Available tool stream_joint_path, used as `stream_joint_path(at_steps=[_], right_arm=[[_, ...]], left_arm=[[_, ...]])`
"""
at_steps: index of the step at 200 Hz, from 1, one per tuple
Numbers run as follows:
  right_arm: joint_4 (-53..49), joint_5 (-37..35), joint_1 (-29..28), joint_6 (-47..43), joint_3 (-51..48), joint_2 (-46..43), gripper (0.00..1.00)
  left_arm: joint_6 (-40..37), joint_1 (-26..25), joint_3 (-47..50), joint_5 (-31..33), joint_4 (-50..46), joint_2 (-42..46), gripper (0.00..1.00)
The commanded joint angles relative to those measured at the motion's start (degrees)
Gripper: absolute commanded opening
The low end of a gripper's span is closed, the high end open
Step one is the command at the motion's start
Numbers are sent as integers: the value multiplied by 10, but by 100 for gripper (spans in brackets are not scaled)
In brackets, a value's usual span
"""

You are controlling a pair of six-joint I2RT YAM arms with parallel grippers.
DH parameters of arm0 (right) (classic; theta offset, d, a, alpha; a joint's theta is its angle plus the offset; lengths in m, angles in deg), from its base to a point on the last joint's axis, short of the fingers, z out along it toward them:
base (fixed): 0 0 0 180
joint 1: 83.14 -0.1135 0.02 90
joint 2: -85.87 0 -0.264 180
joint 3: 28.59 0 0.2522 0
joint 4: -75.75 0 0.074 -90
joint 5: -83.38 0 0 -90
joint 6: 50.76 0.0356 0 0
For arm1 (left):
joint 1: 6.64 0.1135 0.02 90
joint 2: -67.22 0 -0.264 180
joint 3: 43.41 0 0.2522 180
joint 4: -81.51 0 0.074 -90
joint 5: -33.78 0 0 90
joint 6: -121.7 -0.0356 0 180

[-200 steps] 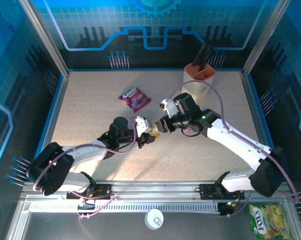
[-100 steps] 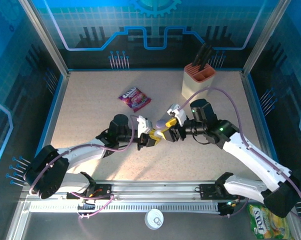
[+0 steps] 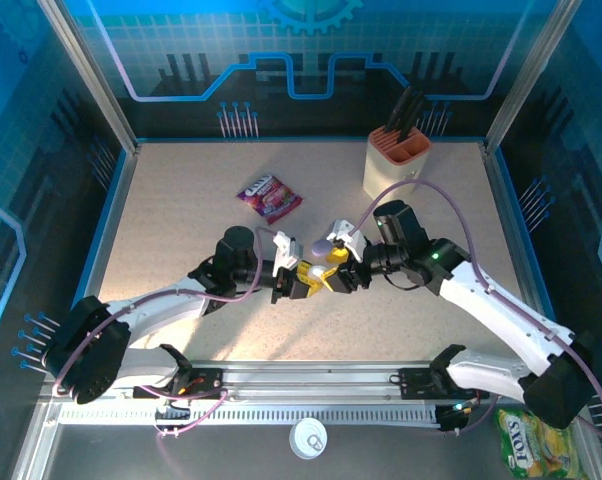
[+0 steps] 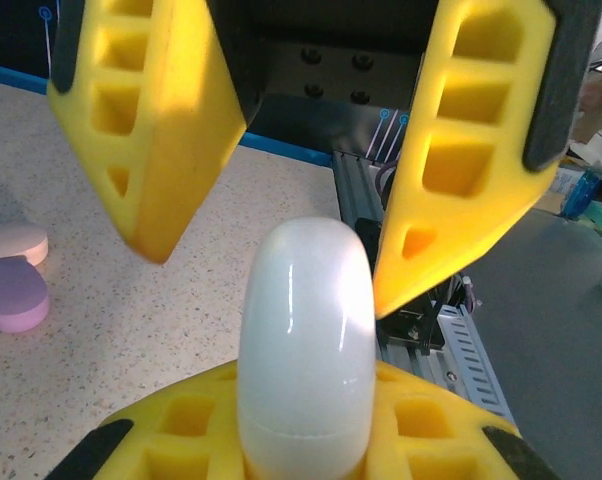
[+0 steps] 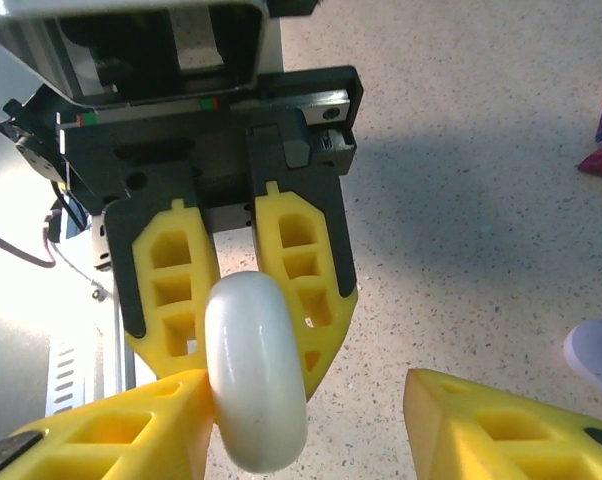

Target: Insert wireless bluetooth earbuds into charging case

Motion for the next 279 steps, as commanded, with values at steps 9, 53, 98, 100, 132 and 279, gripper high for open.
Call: stream_joint_path(at_steps=[9, 53, 98, 100, 132, 279], right_arm=[[20, 16, -3, -15, -6, 6, 40], [28, 34, -3, -12, -11, 2, 17], [102, -11, 29, 73, -75, -36, 16], [107, -12, 32, 81, -80, -38, 16], [197, -37, 90, 224, -159, -48, 19], [267, -71, 190, 395, -282, 110, 42]], left_arm=[[17, -1, -11, -16, 22, 11, 0], [14, 0, -3, -1, 21, 18, 22], [-22, -1, 28, 58, 19, 44, 75], [-25, -1, 29, 63, 19, 48, 77], [-77, -1, 72, 164, 6, 92, 93], [-163, -38, 52, 232, -118, 67, 99]])
